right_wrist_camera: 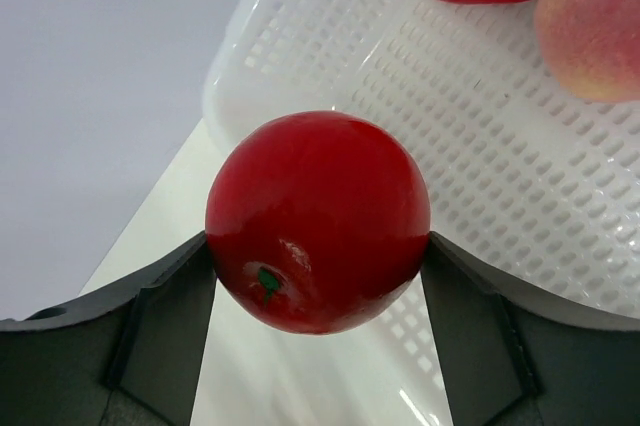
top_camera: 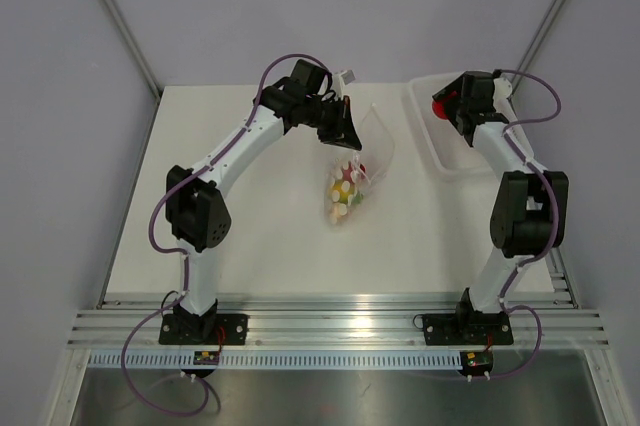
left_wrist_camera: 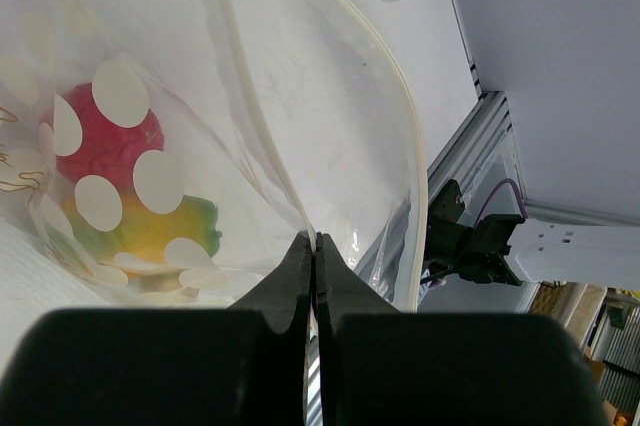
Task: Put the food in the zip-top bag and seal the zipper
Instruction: Pick up the fake fruit from the bin, then place the fake fruit in the zipper food storage bag.
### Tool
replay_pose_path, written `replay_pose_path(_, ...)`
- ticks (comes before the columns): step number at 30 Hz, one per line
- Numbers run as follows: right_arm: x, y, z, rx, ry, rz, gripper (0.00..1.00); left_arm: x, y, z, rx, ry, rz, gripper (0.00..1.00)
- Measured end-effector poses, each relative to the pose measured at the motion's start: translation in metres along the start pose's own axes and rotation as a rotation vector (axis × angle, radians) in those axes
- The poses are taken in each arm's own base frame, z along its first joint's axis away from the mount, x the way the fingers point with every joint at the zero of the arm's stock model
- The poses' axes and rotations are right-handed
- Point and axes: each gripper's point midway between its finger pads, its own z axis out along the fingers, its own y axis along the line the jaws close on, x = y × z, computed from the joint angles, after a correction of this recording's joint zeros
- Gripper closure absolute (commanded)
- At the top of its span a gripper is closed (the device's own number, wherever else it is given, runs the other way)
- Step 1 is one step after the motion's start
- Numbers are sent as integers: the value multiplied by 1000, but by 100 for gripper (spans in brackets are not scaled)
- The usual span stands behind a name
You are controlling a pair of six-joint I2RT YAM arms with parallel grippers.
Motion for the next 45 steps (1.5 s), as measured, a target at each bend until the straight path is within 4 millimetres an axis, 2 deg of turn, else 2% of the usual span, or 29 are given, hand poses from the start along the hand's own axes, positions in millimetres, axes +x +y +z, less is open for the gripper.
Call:
replay_pose_path(8, -10, 11, -75, -114, 11, -59, 33, 0, 4, 6, -4, 4, -18, 100)
replay_pose_path(15, -12, 42, -148, -287, 57, -138, 33, -1, 6, 8, -10, 0, -24, 100)
replay_pose_path(17, -3, 55, -169, -336, 74, -179, 33, -2, 6, 8, -9, -2, -26, 100)
replay_pose_path(19, 16, 69, -189, -391, 115, -223, 33, -2, 6, 8, -7, -4, -26, 100)
replay_pose_path(23, 58, 87, -212, -464, 212, -295, 33, -2, 6, 8, -8, -4, -26, 100)
replay_pose_path(28, 94, 95, -225, -497, 292, -351, 32, 0, 8, 9, -11, 2, -31, 100)
replay_pose_path(33, 126, 95, -222, -491, 361, -404, 29, 5, 13, 12, -20, 11, -40, 100)
replay_pose_path(35, 139, 89, -217, -467, 395, -428, 21, 6, 14, 12, -23, 13, -42, 100)
replay_pose_path(36, 143, 87, -216, -457, 406, -435, 16, 6, 15, 12, -25, 12, -41, 100)
replay_pose_path(37, 147, 83, -213, -444, 415, -444, 7, 7, 15, 11, -29, 13, -44, 100)
replay_pose_path(38, 149, 80, -211, -429, 419, -450, 5, 7, 15, 10, -29, 13, -44, 100)
replay_pose_path(41, 152, 72, -208, -398, 427, -472, 1, 7, 12, 7, -28, 7, -40, 100)
replay_pose_path(45, 147, 71, -210, -380, 409, -493, 0, 4, 5, 0, -22, -9, -27, 100)
